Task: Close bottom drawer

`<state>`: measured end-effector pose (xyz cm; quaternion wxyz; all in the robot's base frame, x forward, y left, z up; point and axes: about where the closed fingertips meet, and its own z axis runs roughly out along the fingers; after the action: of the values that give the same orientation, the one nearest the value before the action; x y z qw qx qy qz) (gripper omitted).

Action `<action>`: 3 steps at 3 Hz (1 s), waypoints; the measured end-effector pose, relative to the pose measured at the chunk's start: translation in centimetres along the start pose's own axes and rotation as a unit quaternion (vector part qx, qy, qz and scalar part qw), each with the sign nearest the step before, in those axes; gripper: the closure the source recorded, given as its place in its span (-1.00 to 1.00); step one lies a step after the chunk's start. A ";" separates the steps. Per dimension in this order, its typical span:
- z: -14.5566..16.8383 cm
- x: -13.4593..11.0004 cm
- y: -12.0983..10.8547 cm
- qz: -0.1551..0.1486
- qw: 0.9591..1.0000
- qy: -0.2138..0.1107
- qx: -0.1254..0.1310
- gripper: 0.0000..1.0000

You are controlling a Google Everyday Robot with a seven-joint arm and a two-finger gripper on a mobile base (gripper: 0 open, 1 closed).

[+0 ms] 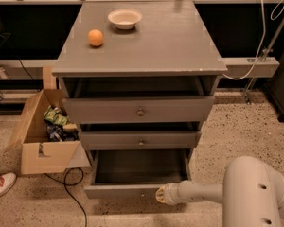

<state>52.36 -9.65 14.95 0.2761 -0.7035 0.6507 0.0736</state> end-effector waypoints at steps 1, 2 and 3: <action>0.5 0.8 -1.8 0.005 0.998 -0.020 0.053 1.00; 0.5 0.8 -4.3 0.009 0.994 -0.051 0.092 1.00; 0.5 0.7 -7.0 0.019 0.987 -0.099 0.124 1.00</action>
Offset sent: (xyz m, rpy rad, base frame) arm 0.0797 -0.0116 0.0169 0.2316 -0.2425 -0.1021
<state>59.33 -10.01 16.24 0.4226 -0.6408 0.6374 0.0670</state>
